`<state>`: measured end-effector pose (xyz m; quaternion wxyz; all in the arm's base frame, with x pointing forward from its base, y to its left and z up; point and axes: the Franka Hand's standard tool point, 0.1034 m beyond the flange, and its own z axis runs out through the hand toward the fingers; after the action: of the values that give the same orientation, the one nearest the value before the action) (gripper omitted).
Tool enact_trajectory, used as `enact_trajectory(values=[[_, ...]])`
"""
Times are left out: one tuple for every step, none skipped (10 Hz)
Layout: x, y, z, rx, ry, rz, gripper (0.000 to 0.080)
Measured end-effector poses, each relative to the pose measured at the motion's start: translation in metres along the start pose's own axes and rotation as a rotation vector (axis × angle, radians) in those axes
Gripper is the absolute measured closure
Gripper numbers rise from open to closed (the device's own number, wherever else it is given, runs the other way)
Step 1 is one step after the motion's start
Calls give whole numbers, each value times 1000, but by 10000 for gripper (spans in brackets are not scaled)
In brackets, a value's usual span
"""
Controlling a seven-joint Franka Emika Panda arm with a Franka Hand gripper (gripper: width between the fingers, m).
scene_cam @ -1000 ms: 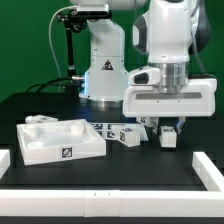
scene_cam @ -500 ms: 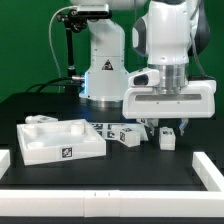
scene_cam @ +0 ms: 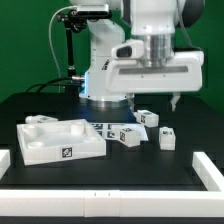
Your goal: Assemble one leg
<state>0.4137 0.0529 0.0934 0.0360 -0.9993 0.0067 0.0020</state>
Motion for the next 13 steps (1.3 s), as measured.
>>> enact_trajectory(values=[[9,26,-15,4,20,-10,150],[14,32,-20,2,36,5,150],[12,29,-17,3,29,-3,150],[12,29,-17,3,29,-2,150],[12,29,-17,3,29,-2,150],[12,29,-17,3,29,-2,150],[11,31,-15,3,26,-4,150],[8,50,-9,14,18,-112,150],[8,83,-10,27,9,-147,150],[13,109,-12,28,9,-179,150],[19,131,-13,22,17,-231,150],[23,148,-14,18,25,-238,150],[21,146,-11,30,5,-235,150]])
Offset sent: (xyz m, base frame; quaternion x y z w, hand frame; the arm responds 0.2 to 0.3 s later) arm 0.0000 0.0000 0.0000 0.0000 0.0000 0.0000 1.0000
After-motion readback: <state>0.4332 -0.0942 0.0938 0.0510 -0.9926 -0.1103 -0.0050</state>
